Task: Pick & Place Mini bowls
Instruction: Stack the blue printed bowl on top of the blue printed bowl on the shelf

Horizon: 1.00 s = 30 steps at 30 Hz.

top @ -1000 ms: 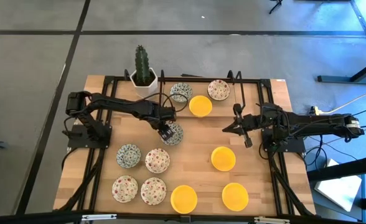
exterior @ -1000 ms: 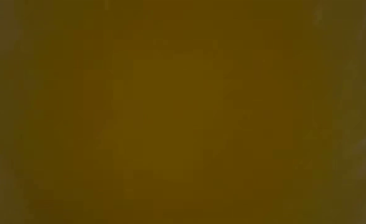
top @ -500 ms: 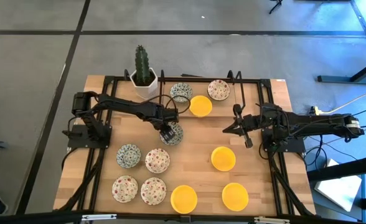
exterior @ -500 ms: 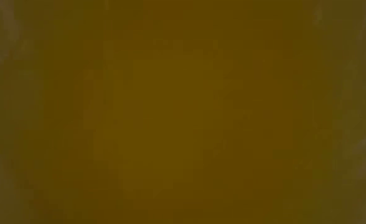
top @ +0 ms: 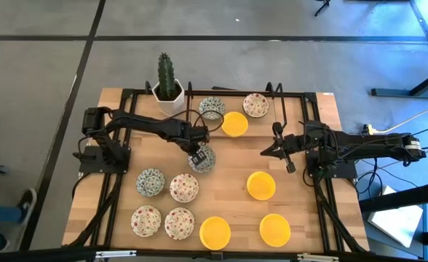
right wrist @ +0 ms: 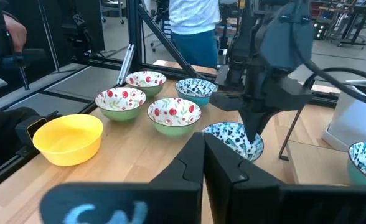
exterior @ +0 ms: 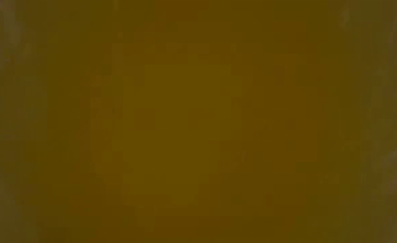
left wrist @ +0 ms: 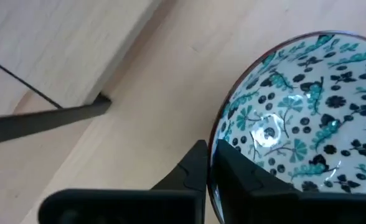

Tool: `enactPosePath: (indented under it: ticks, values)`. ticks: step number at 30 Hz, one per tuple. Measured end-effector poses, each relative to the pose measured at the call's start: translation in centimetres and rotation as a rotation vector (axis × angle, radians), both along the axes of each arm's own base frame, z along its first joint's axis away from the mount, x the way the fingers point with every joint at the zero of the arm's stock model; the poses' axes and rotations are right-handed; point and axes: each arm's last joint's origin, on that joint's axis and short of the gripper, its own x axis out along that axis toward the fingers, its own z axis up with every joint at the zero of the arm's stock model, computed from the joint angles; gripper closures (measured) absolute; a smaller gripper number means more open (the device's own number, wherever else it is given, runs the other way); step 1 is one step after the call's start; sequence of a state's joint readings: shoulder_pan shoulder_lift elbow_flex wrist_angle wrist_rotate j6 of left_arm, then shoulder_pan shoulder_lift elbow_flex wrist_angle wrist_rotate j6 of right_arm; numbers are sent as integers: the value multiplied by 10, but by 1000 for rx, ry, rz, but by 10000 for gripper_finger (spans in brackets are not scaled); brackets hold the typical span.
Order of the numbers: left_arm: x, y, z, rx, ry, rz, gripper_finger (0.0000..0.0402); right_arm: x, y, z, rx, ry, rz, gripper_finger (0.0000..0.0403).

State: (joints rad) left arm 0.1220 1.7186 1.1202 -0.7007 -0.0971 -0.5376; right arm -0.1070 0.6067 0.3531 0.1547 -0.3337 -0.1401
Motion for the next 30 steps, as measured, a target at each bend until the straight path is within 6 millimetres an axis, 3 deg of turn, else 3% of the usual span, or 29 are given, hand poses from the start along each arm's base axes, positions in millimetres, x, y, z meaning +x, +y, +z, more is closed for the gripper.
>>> enactPosePath:
  ticks: [6, 11, 15, 21, 25, 30]
  values:
    - [-8, -1, 28, 81, -39, -28, 395, 0, 0, 0, 1, 0, 0, 395]
    - [-24, -9, 83, 110, -211, -61, 396, 0, 0, -1, 4, 9, 0, 395]
    - [-54, -21, 128, 127, -365, -114, 397, 0, 0, -1, 22, 16, -2, 395]
    - [-123, -30, 181, 290, -538, -78, 397, 0, 0, -1, 28, 18, -3, 395]
    - [-161, -30, 203, 385, -658, -29, 397, 0, 0, -1, 24, 15, -2, 395]
    - [-179, -23, 219, 483, -763, 1, 398, 0, 0, 1, 6, -4, -1, 395]
